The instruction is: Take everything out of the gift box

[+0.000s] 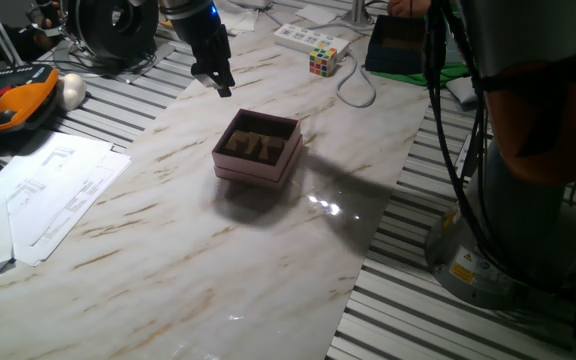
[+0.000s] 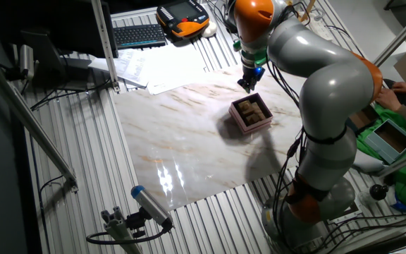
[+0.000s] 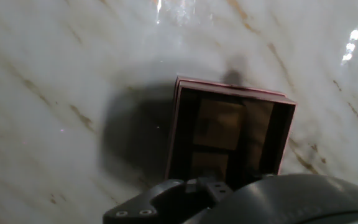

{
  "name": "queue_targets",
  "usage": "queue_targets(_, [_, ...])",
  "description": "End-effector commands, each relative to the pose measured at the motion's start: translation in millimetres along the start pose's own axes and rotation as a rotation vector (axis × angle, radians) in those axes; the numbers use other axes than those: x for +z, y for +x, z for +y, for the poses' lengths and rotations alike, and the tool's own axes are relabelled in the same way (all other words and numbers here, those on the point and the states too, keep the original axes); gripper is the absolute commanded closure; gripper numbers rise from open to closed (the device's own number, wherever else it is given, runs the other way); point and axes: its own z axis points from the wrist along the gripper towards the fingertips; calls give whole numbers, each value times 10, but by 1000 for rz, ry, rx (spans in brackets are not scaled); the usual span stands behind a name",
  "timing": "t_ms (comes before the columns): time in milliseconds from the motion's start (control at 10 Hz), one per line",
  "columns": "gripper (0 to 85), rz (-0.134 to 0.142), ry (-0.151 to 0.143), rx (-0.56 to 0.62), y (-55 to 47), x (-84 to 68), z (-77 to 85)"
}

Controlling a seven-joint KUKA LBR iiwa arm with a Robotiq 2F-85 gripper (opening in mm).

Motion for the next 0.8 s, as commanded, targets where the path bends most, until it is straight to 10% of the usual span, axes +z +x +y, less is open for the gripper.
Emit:
queue_targets(0, [850,-1,1,3,0,1,0])
queue_targets(700, [850,-9,-9,11,-1,0,0])
